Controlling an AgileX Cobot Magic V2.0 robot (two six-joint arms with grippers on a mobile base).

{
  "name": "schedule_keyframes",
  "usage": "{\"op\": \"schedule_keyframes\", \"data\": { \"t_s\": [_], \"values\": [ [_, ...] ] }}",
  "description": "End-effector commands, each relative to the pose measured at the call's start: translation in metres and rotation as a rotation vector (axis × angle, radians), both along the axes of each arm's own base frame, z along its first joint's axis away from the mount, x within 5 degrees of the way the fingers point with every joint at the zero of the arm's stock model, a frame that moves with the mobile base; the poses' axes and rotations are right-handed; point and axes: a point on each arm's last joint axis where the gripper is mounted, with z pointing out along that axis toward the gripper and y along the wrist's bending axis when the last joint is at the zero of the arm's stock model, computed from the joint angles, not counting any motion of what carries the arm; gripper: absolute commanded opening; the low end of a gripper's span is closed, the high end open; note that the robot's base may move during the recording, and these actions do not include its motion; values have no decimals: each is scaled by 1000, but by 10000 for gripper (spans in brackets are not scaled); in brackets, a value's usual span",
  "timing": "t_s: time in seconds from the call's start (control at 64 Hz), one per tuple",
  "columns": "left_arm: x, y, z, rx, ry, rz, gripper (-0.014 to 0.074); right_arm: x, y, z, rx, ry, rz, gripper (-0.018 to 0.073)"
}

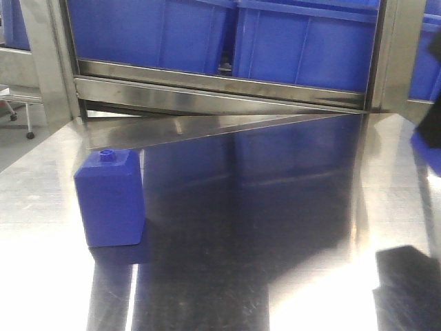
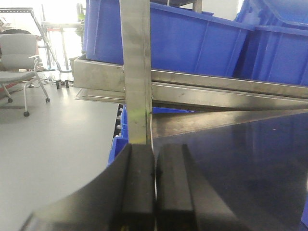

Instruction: Pick and sort blue part to right shelf

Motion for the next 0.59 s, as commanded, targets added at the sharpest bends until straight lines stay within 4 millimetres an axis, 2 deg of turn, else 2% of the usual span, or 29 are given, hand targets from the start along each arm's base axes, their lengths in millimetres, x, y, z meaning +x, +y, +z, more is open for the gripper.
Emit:
{"op": "schedule_keyframes", "data": {
  "t_s": [0.0, 0.187, 0.578],
  "values": [
    [-1, 1, 1, -14, -80, 5, 124, -4, -18, 17, 20, -216, -47, 414],
    [-1, 1, 1, -14, -80, 5, 124, -27, -40, 21, 45, -426, -149, 414],
    [-1, 1, 1, -14, -80, 5, 124, -89, -47, 24, 101, -788, -161, 414]
  ]
}}
